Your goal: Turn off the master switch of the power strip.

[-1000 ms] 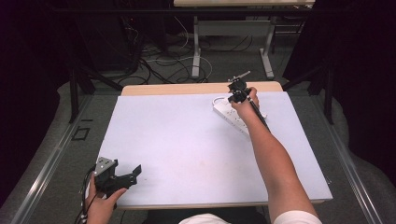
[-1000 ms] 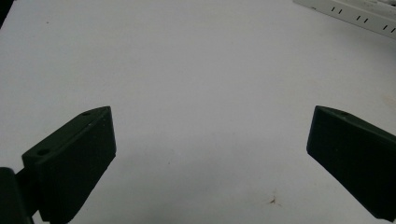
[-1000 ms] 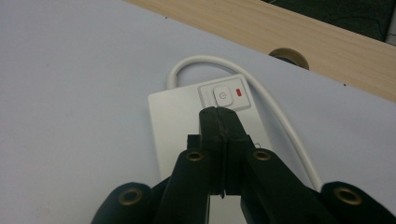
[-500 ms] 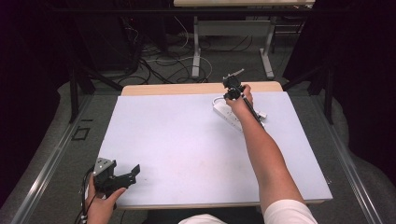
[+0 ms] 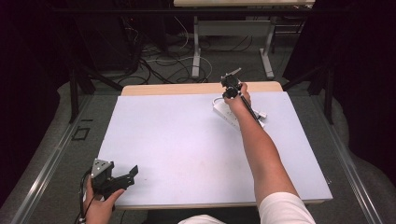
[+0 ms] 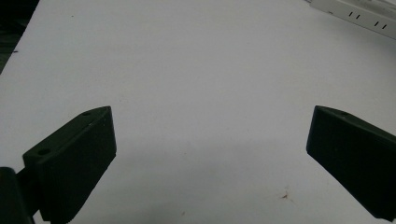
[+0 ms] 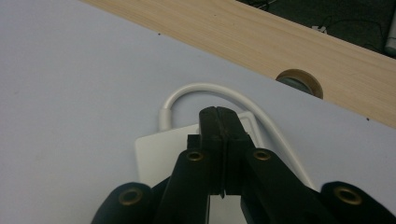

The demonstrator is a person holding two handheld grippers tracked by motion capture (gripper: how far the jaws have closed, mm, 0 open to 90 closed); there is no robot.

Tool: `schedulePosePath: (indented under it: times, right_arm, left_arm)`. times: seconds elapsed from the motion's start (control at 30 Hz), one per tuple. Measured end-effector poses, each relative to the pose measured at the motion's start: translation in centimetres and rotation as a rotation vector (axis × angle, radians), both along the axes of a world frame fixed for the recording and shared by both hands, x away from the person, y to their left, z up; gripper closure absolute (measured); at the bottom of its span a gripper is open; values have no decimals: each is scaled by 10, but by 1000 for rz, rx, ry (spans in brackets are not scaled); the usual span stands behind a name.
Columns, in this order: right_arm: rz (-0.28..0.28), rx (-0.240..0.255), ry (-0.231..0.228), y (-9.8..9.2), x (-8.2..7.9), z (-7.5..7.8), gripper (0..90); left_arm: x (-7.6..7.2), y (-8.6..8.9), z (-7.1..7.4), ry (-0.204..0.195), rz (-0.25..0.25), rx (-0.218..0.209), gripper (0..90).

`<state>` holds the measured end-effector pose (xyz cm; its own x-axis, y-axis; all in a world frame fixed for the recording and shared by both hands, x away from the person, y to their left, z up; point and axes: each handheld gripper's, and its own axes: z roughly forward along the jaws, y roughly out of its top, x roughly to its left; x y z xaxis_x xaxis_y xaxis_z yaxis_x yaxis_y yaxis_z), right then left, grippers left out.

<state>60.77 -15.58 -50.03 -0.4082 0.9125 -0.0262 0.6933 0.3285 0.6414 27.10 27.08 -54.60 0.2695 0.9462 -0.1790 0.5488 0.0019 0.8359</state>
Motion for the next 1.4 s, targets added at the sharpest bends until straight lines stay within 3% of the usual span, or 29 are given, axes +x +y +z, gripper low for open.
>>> schedulePosePath:
  times: [0.3, 0.43, 0.6, 0.7, 1.23, 1.27, 1.4]
  right_arm:
    - [-13, -13, 3, -4, 7, -7, 900]
    - [-16, 10, 0, -3, 8, -12, 900]
    - [-18, 0, 13, -1, 8, -16, 900]
    - [-22, -31, 14, -1, 9, -18, 900]
    - [-39, 3, 19, -5, 7, -24, 900]
    - [-32, 33, 0, -7, 8, -26, 900]
    - [-35, 2, 16, -5, 7, -24, 900]
  left_arm:
    - [-1, 1, 0, -10, 4, -6, 15]
    - [-1, 0, 0, -6, 2, -7, 16]
    - [-2, 0, 0, -5, 3, -10, 16]
    - [-2, 1, 0, -6, 0, -3, 16]
    - [-2, 1, -1, 1, 2, -1, 16]
    - [-2, 0, -1, 5, 2, -6, 16]
    - [-1, -1, -1, 3, -3, 3, 16]
